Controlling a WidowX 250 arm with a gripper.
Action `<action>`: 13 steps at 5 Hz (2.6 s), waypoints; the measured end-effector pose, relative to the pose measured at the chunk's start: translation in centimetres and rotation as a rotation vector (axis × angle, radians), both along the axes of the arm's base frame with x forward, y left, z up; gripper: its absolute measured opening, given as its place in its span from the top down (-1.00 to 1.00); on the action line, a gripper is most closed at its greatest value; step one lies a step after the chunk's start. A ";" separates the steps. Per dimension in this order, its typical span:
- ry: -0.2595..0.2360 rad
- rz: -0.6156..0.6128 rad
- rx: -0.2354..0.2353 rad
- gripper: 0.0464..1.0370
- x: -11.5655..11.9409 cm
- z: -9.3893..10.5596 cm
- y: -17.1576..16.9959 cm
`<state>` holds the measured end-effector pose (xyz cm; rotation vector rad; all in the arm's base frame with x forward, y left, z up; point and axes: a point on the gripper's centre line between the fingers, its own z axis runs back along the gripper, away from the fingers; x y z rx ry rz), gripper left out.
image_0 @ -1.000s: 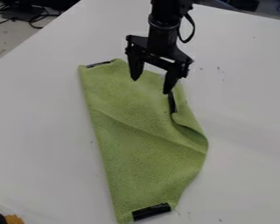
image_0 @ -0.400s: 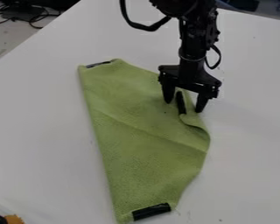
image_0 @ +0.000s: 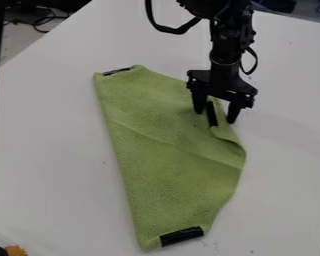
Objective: Unfold the clothes from the right side to the left
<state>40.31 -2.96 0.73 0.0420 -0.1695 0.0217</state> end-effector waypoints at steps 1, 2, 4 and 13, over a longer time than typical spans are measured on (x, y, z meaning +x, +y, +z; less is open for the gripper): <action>0.013 -0.005 0.008 -0.55 -0.1 0.1 0.1; 0.038 -0.009 0.021 -0.65 0.0 0.3 0.2; 0.066 -0.036 0.040 -0.91 1.1 1.7 0.3; 0.136 -0.014 0.048 -0.19 -0.7 0.2 0.5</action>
